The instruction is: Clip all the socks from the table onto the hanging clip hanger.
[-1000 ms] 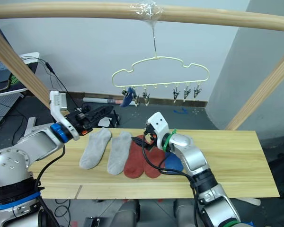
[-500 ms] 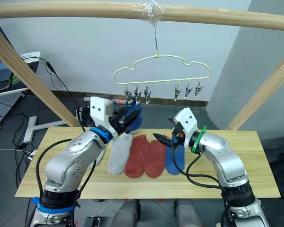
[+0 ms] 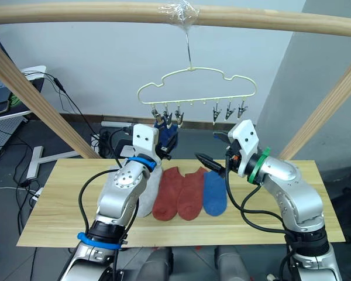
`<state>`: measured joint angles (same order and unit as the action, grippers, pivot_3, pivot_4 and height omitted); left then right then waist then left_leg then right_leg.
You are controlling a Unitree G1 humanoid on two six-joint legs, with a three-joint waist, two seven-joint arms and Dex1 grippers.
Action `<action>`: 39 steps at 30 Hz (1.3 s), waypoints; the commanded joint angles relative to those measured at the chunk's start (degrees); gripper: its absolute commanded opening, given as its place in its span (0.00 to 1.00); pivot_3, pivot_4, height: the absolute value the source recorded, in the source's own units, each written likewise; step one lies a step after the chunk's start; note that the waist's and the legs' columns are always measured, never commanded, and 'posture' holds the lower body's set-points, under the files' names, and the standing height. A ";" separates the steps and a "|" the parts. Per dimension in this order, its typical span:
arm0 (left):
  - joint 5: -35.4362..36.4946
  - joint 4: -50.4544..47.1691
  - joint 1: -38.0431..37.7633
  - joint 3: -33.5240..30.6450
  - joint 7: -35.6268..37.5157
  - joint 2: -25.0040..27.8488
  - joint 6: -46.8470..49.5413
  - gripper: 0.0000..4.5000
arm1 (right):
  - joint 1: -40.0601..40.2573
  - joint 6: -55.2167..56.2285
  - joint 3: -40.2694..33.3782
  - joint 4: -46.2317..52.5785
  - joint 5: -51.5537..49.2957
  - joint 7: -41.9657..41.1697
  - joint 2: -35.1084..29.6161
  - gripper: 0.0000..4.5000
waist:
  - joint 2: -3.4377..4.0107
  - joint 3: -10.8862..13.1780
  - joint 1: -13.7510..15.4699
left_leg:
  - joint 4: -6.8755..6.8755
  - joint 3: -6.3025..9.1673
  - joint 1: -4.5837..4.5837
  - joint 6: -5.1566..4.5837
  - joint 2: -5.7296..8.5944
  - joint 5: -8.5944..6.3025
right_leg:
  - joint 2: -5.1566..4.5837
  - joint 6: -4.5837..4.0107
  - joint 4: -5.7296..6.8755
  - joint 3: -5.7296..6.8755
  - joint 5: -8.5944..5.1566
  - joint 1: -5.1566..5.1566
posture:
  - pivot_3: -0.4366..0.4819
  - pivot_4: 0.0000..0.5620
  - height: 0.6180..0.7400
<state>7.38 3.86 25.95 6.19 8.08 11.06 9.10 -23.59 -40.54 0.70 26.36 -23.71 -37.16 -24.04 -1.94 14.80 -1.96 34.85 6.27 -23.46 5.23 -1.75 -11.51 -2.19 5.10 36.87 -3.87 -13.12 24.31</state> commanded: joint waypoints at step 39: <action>-5.46 14.02 12.51 -5.72 -0.95 -3.52 -12.23 0.55 | -1.90 0.63 -1.37 1.22 -2.87 2.85 -3.71 1.00 | 0.00 0.00 -1.25 | 0.06 0.02 0.00 -0.01 0.02 0.01 | 0.00 0.07 0.06 0.00 0.04 -0.02 | 0.39 0.40 1.00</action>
<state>2.18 18.76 37.42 0.83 7.46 7.85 -1.74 -24.36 -40.78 0.59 26.51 -25.98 -34.39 -27.13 -1.94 14.80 -3.21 34.91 6.29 -23.47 5.22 -1.73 -11.50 -2.19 5.17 36.93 -3.88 -13.08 24.29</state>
